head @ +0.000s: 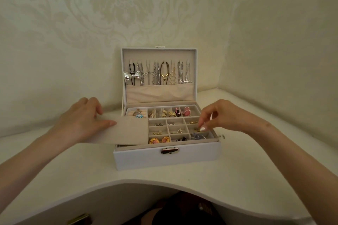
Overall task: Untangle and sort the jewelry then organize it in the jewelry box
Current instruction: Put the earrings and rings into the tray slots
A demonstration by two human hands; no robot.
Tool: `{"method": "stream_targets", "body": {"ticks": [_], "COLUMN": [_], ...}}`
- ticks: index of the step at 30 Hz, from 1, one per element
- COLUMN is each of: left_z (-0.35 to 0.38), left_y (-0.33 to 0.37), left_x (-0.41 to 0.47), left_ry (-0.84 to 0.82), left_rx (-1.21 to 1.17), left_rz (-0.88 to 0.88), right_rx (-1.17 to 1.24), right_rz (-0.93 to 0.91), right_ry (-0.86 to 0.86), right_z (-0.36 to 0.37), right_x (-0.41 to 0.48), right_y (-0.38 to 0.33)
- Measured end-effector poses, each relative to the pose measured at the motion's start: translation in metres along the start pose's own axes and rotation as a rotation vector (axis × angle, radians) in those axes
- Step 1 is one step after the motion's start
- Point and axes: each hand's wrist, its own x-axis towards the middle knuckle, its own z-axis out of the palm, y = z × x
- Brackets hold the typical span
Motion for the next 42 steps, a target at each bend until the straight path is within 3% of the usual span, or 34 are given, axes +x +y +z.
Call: {"method": "stream_targets", "body": {"ticks": [6,12,18,22,26,32,42], "left_z": [-0.007,-0.016,-0.031,-0.034,-0.034,-0.032,-0.035], "left_y": [-0.004,-0.014,-0.008,-0.002,0.004,0.011,0.039], "left_x": [-0.002,0.004,0.005,0.005,0.007,0.009,0.007], "left_ry": [0.015,-0.094,0.146,0.142,0.101,0.093,0.148], "left_rx": [0.115,0.052,-0.182,-0.497,-0.767,-0.876,-0.994], "left_rz": [-0.115,-0.206,-0.083,-0.024,-0.071,-0.066,-0.029], "right_rx": [0.035,-0.412,-0.272,-0.344,-0.510,-0.103,-0.185], "right_rz": [-0.132,-0.123,-0.117,-0.075,-0.119,-0.181,-0.213], "right_ry": [-0.010,-0.064,-0.028,-0.060,-0.103,-0.011,-0.072], "right_z": [0.021,0.021,0.017,0.012,0.015,0.011,0.015], "right_x": [0.002,0.003,0.005,0.003,0.002,0.001,-0.001], "right_y": [0.007,0.001,-0.009,-0.010,-0.002,-0.001,0.003]}}
